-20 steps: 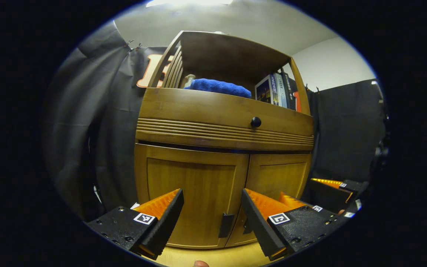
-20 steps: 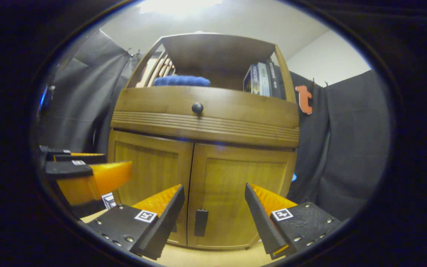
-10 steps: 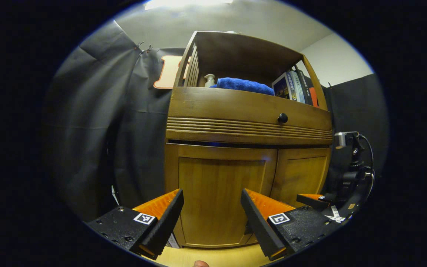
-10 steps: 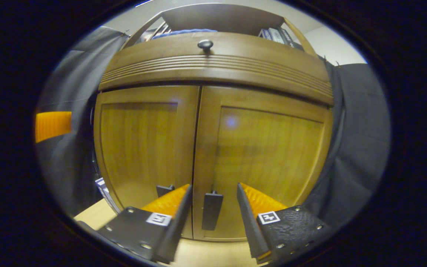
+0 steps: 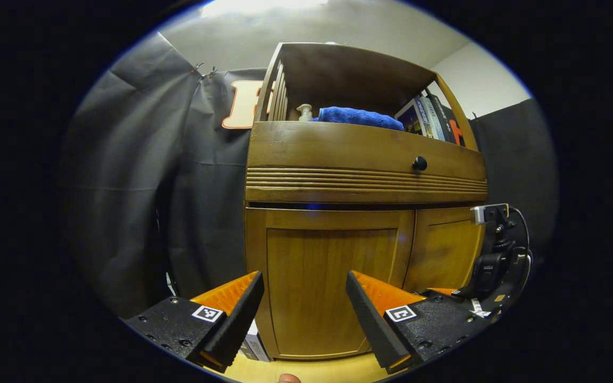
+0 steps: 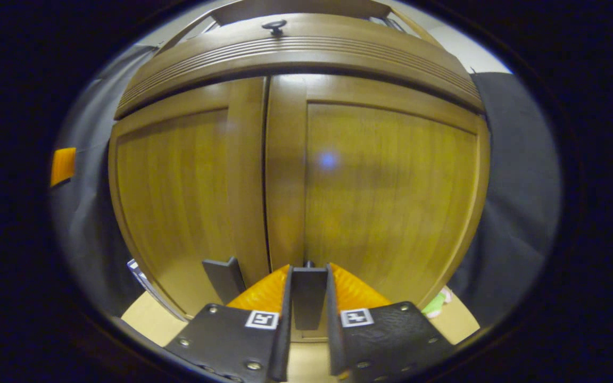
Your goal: Open the right door of the double-door shoe cabinet with the right hand, and open the left door with the left hand.
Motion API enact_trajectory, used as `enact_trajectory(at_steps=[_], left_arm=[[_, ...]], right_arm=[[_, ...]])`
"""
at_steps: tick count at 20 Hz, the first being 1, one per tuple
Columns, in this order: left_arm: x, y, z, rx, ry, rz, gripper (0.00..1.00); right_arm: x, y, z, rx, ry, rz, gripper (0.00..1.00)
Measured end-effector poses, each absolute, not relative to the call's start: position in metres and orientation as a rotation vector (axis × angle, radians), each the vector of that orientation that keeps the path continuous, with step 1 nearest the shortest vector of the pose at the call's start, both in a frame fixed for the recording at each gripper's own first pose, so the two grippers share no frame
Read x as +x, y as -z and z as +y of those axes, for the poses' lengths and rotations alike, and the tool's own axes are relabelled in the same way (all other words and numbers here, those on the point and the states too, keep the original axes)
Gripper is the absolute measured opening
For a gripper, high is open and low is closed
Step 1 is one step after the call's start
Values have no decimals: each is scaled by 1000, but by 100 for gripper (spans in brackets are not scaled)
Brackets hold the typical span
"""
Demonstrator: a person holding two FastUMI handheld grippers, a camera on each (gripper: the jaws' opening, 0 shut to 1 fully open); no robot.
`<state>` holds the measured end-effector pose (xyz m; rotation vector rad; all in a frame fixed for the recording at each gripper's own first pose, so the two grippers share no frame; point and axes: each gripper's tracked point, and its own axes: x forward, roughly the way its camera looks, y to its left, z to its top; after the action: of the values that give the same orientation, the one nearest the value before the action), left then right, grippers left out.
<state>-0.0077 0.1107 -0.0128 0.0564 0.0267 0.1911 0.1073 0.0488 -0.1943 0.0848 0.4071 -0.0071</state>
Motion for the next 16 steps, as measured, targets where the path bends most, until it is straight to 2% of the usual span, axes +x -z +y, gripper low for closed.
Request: enact_trajectory(at_steps=[9, 10, 13, 16], left_arm=[[-14, 11, 100, 38, -167, 30, 95], [-16, 10, 99, 32, -163, 29, 92], [-18, 12, 91, 9, -148, 36, 92], [-21, 15, 81, -7, -126, 45, 99]], right_arm=[[95, 183, 43, 78, 66, 396, 27], [94, 180, 43, 78, 68, 396, 27], [95, 178, 43, 92, 73, 388, 27], [93, 180, 43, 93, 81, 385, 27]])
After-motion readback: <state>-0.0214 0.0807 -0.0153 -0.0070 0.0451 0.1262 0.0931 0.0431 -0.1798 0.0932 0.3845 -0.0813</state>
